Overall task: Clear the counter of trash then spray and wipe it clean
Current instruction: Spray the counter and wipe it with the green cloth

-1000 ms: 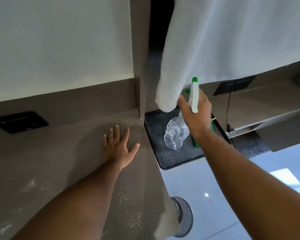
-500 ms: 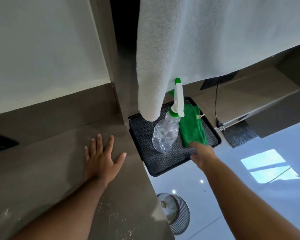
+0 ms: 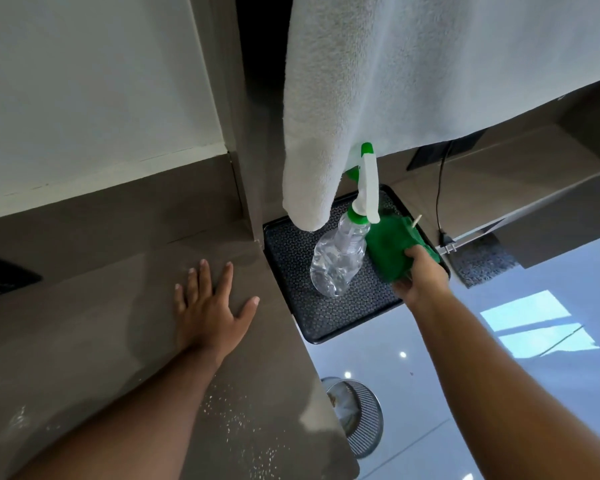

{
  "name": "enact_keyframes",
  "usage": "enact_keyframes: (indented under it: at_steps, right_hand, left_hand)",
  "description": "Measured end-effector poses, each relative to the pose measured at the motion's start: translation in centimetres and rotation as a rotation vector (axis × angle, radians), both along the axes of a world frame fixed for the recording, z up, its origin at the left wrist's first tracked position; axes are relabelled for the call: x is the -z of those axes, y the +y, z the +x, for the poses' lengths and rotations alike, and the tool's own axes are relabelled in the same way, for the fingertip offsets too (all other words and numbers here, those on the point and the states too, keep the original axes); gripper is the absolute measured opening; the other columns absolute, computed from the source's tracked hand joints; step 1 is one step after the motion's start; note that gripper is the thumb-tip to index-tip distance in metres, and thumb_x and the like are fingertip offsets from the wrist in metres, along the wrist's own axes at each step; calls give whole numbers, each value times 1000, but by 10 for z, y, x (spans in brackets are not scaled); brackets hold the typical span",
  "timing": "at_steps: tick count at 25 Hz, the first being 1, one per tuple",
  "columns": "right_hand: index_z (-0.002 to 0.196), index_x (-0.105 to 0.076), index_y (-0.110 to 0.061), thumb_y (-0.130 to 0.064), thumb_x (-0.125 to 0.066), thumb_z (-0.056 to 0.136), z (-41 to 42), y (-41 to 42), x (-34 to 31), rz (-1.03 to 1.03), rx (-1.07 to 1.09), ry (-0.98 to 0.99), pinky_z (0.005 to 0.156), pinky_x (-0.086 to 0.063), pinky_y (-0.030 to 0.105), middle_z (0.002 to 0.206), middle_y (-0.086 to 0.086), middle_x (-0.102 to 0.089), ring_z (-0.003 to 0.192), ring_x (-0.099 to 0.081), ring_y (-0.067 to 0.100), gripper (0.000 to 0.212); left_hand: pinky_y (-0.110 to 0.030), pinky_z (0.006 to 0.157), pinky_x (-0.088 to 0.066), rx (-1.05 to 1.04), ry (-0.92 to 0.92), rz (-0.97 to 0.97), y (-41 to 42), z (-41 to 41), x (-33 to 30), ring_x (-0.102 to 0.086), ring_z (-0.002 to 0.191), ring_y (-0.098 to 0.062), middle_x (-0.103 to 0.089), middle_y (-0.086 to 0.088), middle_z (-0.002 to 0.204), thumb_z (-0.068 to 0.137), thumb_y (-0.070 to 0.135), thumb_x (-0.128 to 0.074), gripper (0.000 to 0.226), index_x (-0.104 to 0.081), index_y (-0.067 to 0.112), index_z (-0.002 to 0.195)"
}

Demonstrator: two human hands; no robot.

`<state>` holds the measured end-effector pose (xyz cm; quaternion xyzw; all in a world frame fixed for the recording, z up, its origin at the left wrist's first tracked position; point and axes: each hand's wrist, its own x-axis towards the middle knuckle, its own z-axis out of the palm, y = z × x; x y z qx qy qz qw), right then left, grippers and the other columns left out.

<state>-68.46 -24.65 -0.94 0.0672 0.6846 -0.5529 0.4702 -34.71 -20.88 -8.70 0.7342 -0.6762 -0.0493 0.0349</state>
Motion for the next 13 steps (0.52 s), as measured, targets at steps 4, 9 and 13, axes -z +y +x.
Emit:
enact_keyframes:
  at_steps: [4,9,13]
  right_hand:
    - [86,-56,-12,-10,-64,83,41,72,-60,-86,-43,23,50,-56,30,83,8,-62,65,-67,17,9]
    - [97,-62,-5,-10,-59,89,113,123,-109,-221,-332,-173,53,-57,31,80,11,-71,66,-72,18,10]
    - [112,-61,-2,-9,-52,95,171,140,-95,-272,-416,-382,61,-61,36,97,17,-75,83,-74,26,21]
  left_hand:
    - [-52,119,-6,5,31,12,1,0,-5,-10,149,-31,-14,-13,162,81,76,-30,82,-22,35,152]
    - [-50,119,-1,34,48,89,3,4,-12,-6,150,-30,-8,-12,163,82,75,-25,81,-16,35,152]
    - [-40,121,-3,165,205,187,3,41,-28,-4,151,-24,-4,-6,164,93,50,-42,70,-16,28,154]
